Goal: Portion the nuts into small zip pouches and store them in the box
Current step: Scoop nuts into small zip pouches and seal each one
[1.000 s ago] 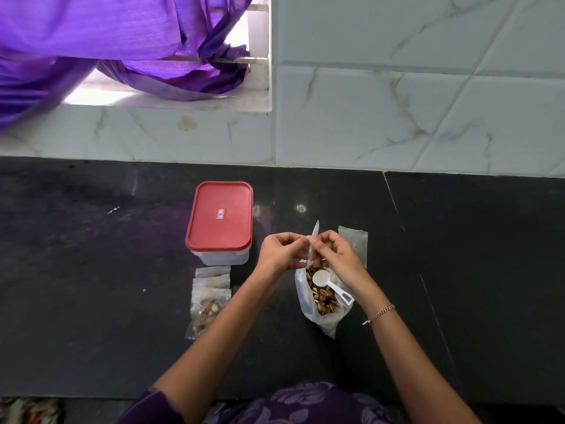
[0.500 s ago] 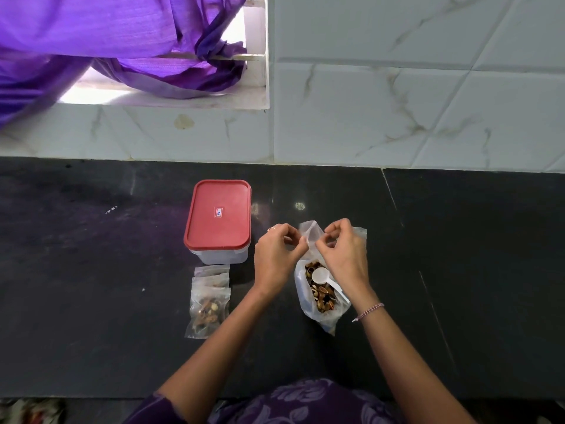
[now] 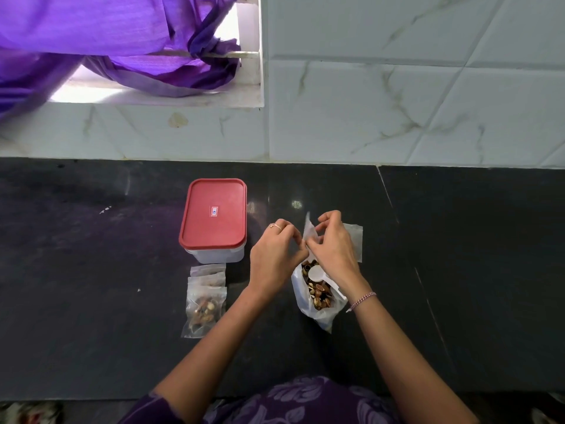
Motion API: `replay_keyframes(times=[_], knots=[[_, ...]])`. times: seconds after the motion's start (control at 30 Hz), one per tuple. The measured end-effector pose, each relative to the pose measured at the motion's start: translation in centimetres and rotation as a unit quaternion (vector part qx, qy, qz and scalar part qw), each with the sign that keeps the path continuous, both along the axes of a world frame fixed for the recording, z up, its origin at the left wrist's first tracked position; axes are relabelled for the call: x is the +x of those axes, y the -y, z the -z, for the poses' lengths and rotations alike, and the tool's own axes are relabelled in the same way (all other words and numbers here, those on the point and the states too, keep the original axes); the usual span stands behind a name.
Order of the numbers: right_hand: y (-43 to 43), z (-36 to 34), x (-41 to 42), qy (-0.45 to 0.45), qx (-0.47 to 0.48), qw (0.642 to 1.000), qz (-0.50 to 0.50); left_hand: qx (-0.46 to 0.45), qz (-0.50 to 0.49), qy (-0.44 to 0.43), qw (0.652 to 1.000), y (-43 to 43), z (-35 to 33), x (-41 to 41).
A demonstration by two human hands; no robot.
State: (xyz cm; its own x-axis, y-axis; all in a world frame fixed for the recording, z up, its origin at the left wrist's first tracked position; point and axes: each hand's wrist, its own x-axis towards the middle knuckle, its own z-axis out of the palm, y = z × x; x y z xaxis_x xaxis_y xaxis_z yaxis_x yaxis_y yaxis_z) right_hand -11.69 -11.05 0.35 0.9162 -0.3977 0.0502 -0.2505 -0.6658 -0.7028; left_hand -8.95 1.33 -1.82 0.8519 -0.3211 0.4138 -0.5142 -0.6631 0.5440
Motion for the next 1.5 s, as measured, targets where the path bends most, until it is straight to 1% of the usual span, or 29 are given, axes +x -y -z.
replay_keyframes(times=[0.07, 0.2, 0.27, 0.37, 0.4, 0.5, 0.57, 0.67, 0.73, 0.87, 0.93, 1.0, 1.03, 1.1, 1.13, 1.2, 1.33, 1.4, 1.47, 1.5], knots=[[0.1, 0.2, 0.1, -0.011, 0.017, 1.0, 0.002, -0.012, 0.019, 0.0, 1.0, 0.0, 0.1, 0.0], [0.8, -0.1, -0.4, -0.032, -0.041, 0.998, 0.02, -0.039, 0.017, -0.001, 0.999, -0.4, 0.5, 0.1], [0.8, -0.6, -0.3, -0.06, -0.026, 0.998, 0.006, -0.069, 0.045, -0.021, 0.996, -0.7, 0.9, 0.2], [0.5, -1.4, -0.2, -0.114, -0.018, 0.993, -0.017, -0.185, 0.101, -0.097, 0.973, -0.9, 1.5, 0.6], [0.4, -1.6, -0.2, -0.127, -0.021, 0.991, -0.023, -0.206, 0.106, -0.12, 0.965, -0.9, 1.8, 0.9], [0.0, -2.0, -0.1, -0.148, -0.038, 0.987, -0.04, -0.184, 0.117, -0.192, 0.957, -0.8, 2.8, 1.9], [-0.2, -2.1, 0.0, -0.151, -0.044, 0.986, -0.05, -0.181, 0.128, -0.239, 0.945, -0.7, 3.3, 2.2], [-0.3, -2.3, -0.1, -0.142, -0.044, 0.987, -0.059, -0.224, 0.132, -0.307, 0.916, -0.6, 3.5, 2.4], [-0.3, -2.4, -0.3, -0.104, -0.029, 0.993, -0.047, -0.247, 0.126, -0.33, 0.902, -0.7, 3.4, 2.4], [-0.3, -2.8, -1.0, 0.006, -0.017, 1.0, -0.023, -0.279, 0.13, -0.351, 0.884, -0.8, 3.0, 2.1], [-0.3, -2.8, -1.2, 0.035, -0.037, 0.998, -0.026, -0.299, 0.137, -0.355, 0.875, -0.9, 2.4, 1.7], [-0.2, -2.7, -1.3, 0.047, -0.06, 0.997, -0.034, -0.298, 0.162, -0.362, 0.868, -1.3, 1.9, 1.3], [-0.1, -2.6, -1.3, 0.045, -0.069, 0.996, -0.038, -0.281, 0.186, -0.361, 0.869, -1.6, 1.8, 1.1], [0.1, -2.5, -1.2, 0.035, -0.079, 0.995, -0.047, -0.215, 0.231, -0.354, 0.88, -1.9, 2.0, 0.9], [0.1, -2.5, -1.1, 0.028, -0.08, 0.995, -0.053, -0.182, 0.244, -0.345, 0.888, -1.8, 2.2, 0.8], [-0.2, -2.5, -1.1, 0.01, -0.079, 0.995, -0.067, -0.145, 0.25, -0.322, 0.901, -1.6, 2.5, 0.6], [-0.2, -2.6, -1.6, -0.028, -0.067, 0.992, -0.105, -0.141, 0.231, -0.29, 0.918, -1.1, 3.1, 0.6], [0.2, -2.8, -2.1, -0.039, -0.012, 0.988, -0.151, -0.15, 0.232, -0.286, 0.917, -1.3, 3.2, 0.8], [0.9, -2.8, -2.7, -0.059, 0.053, 0.975, -0.207, -0.173, 0.236, -0.29, 0.911, -1.5, 3.2, 0.9], [1.3, -2.7, -2.9, -0.067, 0.058, 0.969, -0.229, -0.183, 0.24, -0.289, 0.909, -1.6, 3.0, 0.8]])
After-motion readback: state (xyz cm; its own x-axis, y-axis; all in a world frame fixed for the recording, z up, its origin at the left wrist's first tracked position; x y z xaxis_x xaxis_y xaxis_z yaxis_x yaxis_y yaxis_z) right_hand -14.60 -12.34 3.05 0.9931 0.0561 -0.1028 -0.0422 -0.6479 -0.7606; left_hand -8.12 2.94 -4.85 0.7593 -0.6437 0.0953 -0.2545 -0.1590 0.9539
